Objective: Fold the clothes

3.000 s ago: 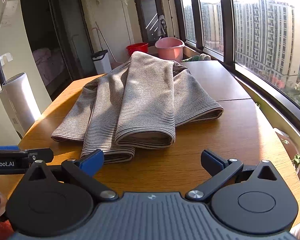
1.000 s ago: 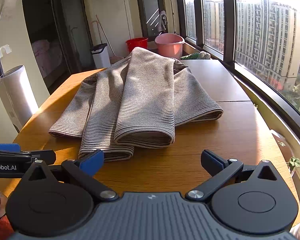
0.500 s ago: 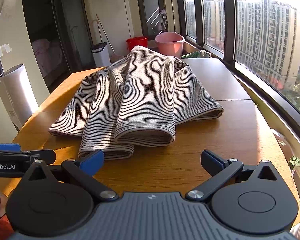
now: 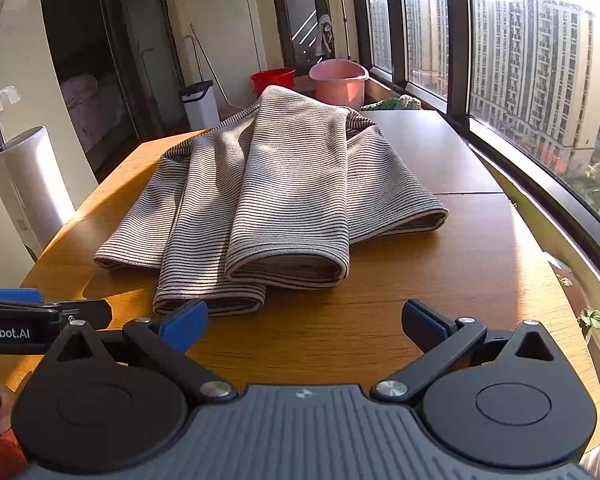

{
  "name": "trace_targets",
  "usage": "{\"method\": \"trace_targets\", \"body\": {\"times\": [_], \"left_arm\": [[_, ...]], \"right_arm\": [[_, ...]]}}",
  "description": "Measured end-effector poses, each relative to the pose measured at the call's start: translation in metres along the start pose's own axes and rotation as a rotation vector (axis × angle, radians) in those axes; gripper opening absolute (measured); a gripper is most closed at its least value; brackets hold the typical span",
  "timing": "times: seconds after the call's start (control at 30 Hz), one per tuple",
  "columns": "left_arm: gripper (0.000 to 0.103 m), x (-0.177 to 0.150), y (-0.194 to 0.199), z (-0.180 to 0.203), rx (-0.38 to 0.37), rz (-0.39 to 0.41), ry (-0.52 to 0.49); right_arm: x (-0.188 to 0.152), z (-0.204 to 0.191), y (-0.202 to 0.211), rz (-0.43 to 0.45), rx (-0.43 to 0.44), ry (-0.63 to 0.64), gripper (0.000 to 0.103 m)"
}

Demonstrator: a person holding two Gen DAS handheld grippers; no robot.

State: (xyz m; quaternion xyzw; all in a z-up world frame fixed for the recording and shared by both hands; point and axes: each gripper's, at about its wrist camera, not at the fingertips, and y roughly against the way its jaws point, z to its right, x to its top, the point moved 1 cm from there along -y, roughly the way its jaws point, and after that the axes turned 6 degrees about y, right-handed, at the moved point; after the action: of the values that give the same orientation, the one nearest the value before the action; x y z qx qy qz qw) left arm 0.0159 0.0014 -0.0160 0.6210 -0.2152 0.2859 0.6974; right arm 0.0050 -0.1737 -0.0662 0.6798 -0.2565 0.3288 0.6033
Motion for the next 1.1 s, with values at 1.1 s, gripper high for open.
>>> {"method": "trace_targets", "body": {"times": [1.1], "left_arm": [[0.103,0.122,-0.143,0.025,-0.256,0.008,-0.076]], "right_arm": [[0.112,0.058,-0.127,0.027,0.075,-0.07,0.103]]}}
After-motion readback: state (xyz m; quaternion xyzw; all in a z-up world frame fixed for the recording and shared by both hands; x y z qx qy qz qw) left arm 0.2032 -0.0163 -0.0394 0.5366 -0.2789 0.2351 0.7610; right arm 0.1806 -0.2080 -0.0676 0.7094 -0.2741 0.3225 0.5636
